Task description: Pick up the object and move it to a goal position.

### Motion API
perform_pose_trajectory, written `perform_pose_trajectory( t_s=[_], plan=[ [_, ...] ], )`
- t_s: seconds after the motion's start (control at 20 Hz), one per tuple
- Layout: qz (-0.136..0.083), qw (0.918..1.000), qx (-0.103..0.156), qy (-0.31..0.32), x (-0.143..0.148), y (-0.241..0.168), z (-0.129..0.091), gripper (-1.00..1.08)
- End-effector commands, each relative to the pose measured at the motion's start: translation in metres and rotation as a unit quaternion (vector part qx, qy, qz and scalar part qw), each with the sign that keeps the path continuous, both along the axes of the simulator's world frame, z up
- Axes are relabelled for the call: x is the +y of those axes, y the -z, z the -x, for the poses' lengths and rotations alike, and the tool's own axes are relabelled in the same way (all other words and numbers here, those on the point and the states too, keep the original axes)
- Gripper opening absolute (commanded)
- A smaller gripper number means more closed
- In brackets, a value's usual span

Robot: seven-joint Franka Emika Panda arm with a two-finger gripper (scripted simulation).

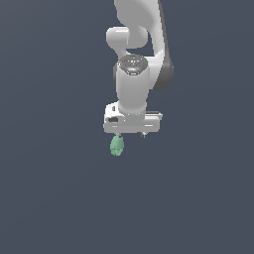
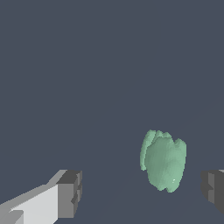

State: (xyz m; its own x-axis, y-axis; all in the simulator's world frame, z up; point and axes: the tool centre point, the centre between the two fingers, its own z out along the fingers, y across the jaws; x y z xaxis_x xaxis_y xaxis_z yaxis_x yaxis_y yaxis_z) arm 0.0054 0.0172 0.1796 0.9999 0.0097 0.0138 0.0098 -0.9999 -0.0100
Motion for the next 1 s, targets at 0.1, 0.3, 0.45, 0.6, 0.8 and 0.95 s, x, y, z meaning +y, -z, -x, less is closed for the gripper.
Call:
perform_pose_trajectory(
  t_s=[0.1, 0.3, 0.45, 0.6, 0.8, 0.95],
  plan=[
    [0.0, 1.0, -0.002, -0.002, 0.0, -0.001, -0.001, 1.0],
    [0.002, 0.9997, -0.014, -0.018, 0.003, -0.012, -0.005, 1.0],
    [0.002, 0.9994, -0.019, -0.027, 0.006, -0.018, -0.008, 1.0],
    [0.002, 0.9995, -0.018, -0.026, 0.005, -0.017, -0.007, 1.0],
    [0.002, 0.9998, -0.015, -0.009, -0.004, -0.005, -0.003, 1.0],
    [0.002, 0.9998, -0.01, 0.015, -0.019, 0.011, 0.003, 1.0]
  ],
)
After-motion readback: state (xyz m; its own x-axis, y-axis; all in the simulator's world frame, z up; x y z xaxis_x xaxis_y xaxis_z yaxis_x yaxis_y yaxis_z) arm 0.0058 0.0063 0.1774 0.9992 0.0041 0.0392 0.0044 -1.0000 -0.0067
